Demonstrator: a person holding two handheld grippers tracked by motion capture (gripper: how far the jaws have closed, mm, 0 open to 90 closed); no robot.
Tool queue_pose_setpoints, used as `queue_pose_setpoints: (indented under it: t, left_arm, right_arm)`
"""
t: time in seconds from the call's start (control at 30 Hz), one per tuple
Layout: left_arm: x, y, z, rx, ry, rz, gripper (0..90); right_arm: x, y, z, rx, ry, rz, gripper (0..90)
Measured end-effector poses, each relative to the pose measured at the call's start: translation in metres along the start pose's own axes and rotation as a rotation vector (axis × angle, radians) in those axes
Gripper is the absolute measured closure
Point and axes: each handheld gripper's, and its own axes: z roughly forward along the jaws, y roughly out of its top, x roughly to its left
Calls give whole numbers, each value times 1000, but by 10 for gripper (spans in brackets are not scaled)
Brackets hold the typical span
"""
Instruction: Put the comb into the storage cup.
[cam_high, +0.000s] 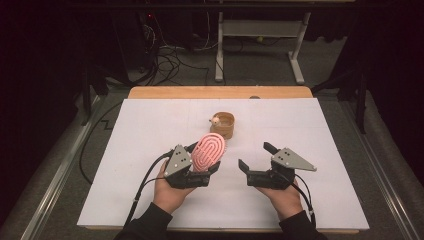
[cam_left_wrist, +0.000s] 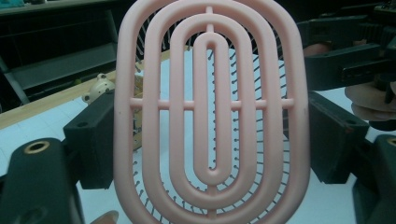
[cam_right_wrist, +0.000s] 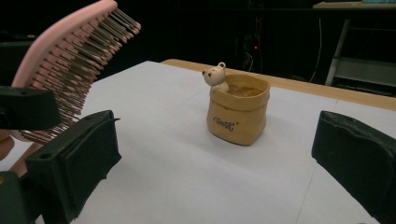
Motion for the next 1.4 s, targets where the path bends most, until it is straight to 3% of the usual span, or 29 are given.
queue_pose_setpoints:
  t: [0.6,1.03,1.4]
  left_arm:
    - [-8,0,3,1,-7,11,183]
    - [-20,4,6,7,-23,42,183]
    - [-30,4,10,16,-35,60,183]
  right_arm:
    - [20,19,-7,-53,77,0,32]
    - [29,24,-6,-59,136,27,42]
    - [31,23,-3,-57,158,70,80]
